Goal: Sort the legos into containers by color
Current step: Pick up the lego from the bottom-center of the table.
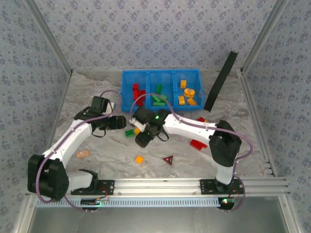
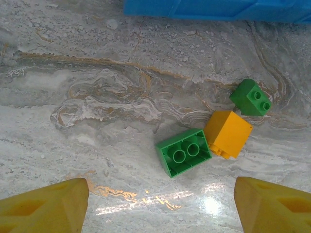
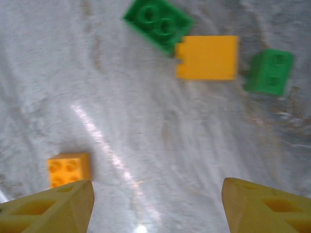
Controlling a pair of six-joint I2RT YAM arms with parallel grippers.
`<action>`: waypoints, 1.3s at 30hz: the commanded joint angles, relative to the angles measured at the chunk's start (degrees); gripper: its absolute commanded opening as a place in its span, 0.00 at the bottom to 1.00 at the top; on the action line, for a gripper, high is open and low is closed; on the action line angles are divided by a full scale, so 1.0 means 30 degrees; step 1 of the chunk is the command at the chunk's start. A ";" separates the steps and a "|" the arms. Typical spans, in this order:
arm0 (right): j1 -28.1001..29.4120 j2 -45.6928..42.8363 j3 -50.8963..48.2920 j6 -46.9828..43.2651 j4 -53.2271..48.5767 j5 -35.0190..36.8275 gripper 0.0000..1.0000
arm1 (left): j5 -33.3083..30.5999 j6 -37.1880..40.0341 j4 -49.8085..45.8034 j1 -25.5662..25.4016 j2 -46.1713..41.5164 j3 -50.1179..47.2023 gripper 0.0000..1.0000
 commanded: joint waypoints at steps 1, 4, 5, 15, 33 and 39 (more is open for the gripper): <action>0.1009 0.0176 0.0074 0.1192 -0.0098 0.0664 0.73 | 0.0718 0.0334 0.0515 0.0163 -0.0264 0.0446 0.79; 0.1814 0.0896 0.0360 0.1467 -0.0428 0.0448 0.74 | 0.0891 0.0355 0.0658 0.0271 -0.0478 0.0237 0.79; 0.2046 0.1175 0.0493 0.1505 -0.0578 0.0468 0.74 | 0.0950 0.0361 0.0637 0.0310 -0.0514 0.0204 0.79; 0.3661 0.2928 0.0930 0.1637 -0.0961 0.0795 0.76 | 0.1104 0.0260 0.0814 0.0589 -0.0883 -0.0062 0.80; 0.4354 0.4615 0.0490 0.1190 -0.0496 0.2539 0.60 | 0.1122 0.0071 0.0564 0.0678 -0.1325 -0.0171 0.80; 0.4303 0.4683 0.0076 0.1282 -0.0473 0.2607 0.45 | 0.0998 -0.0014 0.0406 0.0692 -0.1522 -0.0466 0.80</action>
